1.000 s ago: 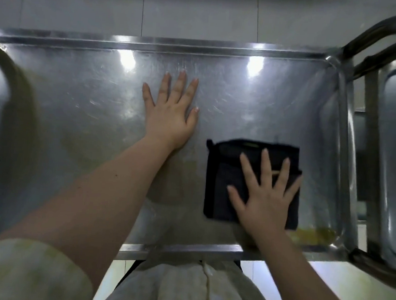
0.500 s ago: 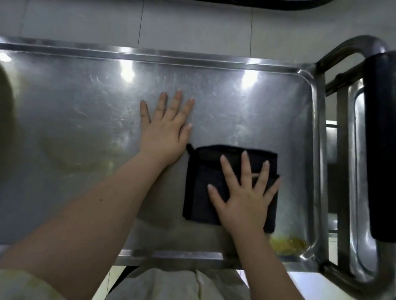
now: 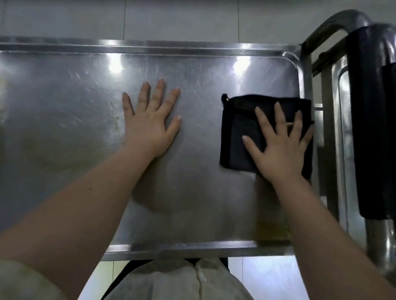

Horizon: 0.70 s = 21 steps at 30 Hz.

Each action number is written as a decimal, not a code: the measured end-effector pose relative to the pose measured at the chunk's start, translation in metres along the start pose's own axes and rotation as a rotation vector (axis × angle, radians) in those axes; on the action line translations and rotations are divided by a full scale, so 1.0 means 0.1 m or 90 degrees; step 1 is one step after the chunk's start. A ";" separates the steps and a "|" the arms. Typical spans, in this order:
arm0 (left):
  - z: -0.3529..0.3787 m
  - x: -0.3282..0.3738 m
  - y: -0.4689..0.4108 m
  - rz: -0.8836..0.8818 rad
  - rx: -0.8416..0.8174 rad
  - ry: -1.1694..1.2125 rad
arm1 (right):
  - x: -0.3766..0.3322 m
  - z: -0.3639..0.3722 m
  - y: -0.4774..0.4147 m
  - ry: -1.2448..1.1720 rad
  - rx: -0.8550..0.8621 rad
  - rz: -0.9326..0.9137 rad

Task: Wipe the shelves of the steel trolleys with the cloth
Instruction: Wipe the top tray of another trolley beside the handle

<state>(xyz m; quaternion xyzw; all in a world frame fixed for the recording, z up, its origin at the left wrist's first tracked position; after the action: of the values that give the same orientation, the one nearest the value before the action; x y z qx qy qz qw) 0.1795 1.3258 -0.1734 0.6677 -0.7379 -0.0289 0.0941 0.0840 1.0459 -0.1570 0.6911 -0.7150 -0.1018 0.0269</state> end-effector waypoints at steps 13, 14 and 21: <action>-0.03 0.09 0.06 0.023 0.006 0.034 | -1.43 0.39 1.23 0.012 -0.022 -0.067; -0.02 0.07 0.05 0.023 0.008 0.033 | -1.66 0.41 1.20 0.008 -0.020 -0.092; 0.00 0.05 0.01 0.025 0.003 0.006 | -0.87 0.30 1.39 0.025 0.045 -0.031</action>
<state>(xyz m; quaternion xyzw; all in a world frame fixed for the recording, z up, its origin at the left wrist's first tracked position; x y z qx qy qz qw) 0.1778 1.3206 -0.1727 0.6535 -0.7504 -0.0221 0.0964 -0.0544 1.1394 -0.1524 0.7105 -0.7006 -0.0636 0.0139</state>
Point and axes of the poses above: each hand's wrist, its own y-axis away from the middle knuckle, its own z-axis out of the palm, x = y × z, the point moved 9 cm from there along -y, towards the middle knuckle, and after that the axes turned 12 degrees about -z, right-handed, at the moved point
